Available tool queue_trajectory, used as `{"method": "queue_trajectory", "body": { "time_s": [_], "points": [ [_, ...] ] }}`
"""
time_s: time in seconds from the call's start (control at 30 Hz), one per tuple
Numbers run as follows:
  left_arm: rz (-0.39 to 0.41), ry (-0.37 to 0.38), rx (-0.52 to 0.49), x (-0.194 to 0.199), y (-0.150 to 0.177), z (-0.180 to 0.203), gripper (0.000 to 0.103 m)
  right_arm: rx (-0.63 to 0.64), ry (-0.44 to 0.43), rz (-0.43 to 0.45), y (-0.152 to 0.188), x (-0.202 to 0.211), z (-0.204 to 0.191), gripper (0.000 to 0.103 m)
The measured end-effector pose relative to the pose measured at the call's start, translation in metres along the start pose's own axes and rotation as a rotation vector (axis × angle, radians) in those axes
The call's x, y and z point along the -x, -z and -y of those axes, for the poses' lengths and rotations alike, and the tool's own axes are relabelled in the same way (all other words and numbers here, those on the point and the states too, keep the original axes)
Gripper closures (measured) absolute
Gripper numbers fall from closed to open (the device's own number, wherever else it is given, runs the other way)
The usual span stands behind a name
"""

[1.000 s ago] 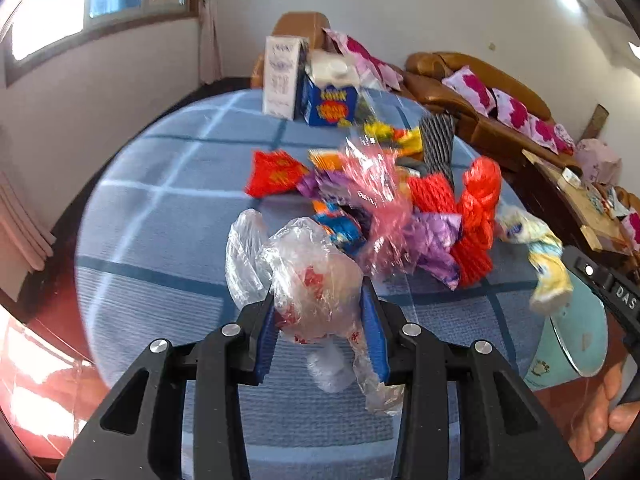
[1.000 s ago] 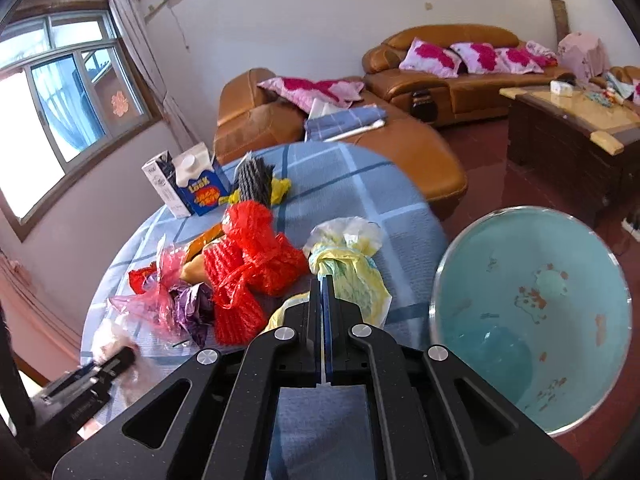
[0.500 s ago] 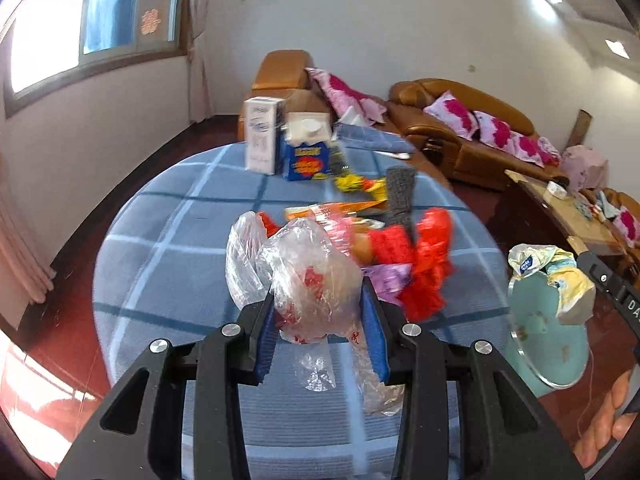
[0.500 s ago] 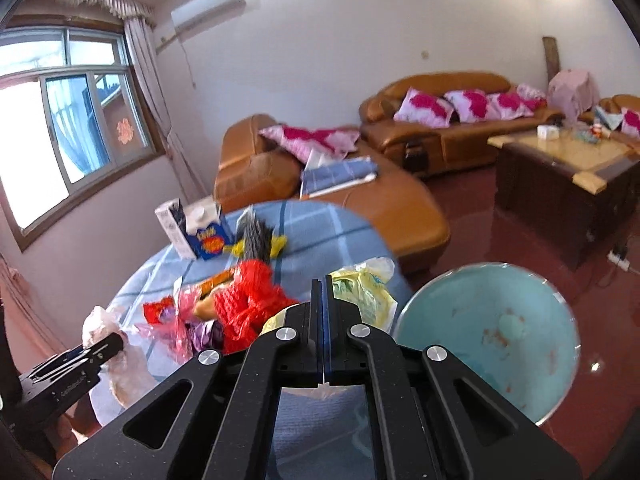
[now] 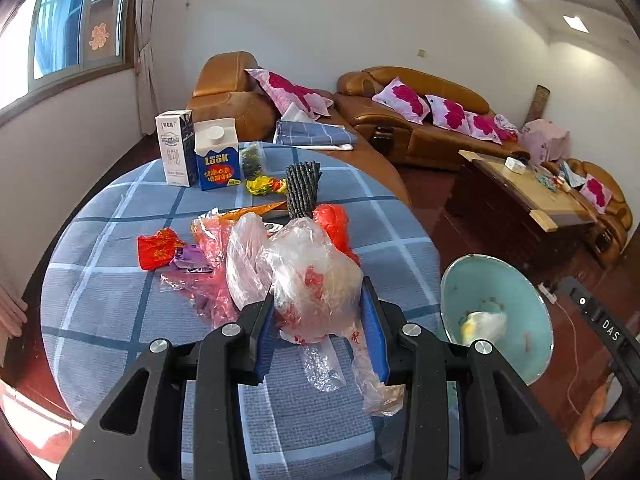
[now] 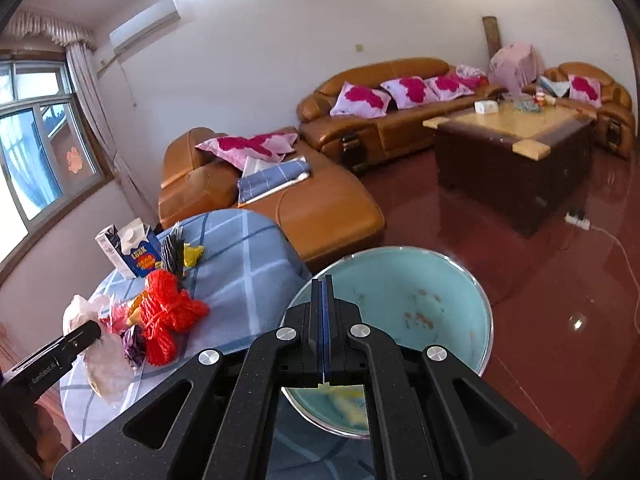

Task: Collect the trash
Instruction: 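Carry both bags over the teal bucket and open both grippers to drop them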

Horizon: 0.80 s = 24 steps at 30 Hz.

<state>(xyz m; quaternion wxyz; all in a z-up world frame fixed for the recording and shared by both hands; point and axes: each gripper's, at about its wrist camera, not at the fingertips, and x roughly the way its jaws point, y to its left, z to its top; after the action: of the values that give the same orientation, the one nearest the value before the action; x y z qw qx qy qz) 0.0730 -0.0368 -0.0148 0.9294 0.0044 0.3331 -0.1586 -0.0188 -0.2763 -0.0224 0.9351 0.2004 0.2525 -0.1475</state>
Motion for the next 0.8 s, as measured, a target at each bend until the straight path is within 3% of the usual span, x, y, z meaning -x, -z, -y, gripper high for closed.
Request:
{"method": "queue_trajectory", "body": {
  "time_s": [0.13,0.33,0.5,0.8],
  "points": [
    [-0.016,-0.004,0.006,-0.004,0.002,-0.002,0.065,-0.014,0.014,-0.016,0.004,-0.006,0.001,0.102],
    [-0.021,0.043,-0.064,-0.008,-0.001,0.023,0.065,-0.039,0.067,0.011,-0.002,-0.001,0.014,0.102],
    [-0.025,0.120,-0.150,-0.019,-0.005,0.067,0.065,-0.035,0.157,0.073,-0.012,0.010,0.034,0.101],
    [-0.096,0.212,-0.283,-0.057,0.007,0.154,0.065,-0.062,0.224,0.097,-0.016,0.013,0.062,0.101]
  ]
}}
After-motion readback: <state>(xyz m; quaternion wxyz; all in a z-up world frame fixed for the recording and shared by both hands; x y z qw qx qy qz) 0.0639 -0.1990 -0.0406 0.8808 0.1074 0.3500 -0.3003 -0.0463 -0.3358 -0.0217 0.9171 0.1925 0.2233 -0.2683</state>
